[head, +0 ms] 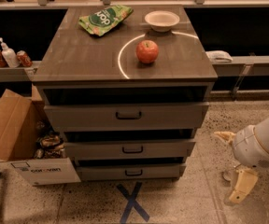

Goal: Open bottom drawer

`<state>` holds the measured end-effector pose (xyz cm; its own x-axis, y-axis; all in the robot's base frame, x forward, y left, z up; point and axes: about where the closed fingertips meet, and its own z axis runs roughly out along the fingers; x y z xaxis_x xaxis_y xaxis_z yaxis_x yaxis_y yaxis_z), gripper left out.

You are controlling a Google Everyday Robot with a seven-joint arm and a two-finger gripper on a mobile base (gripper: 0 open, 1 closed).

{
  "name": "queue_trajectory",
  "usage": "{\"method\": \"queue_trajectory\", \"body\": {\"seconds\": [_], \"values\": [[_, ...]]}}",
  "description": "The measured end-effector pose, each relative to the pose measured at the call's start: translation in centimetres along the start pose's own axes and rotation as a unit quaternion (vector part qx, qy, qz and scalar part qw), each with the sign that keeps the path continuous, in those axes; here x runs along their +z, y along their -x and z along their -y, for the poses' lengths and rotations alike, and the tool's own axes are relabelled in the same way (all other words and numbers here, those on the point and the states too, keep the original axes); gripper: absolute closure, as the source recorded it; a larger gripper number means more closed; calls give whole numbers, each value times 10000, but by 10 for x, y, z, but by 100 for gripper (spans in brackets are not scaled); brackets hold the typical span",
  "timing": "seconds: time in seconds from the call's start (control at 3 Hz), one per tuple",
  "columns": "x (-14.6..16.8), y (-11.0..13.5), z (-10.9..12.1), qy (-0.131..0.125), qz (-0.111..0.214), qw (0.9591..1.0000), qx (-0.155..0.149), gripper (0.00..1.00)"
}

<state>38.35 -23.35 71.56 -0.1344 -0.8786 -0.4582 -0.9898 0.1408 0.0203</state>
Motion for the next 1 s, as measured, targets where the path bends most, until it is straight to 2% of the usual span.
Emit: {"method": "queue_trajectory", "body": {"seconds": [0.33, 0.67, 1.0], "values": [[0, 0, 0, 3, 1, 10000, -1, 0], [18, -1, 3, 199, 47, 9998, -45, 0], [65, -2, 3, 459, 237, 9983, -283, 0]]}}
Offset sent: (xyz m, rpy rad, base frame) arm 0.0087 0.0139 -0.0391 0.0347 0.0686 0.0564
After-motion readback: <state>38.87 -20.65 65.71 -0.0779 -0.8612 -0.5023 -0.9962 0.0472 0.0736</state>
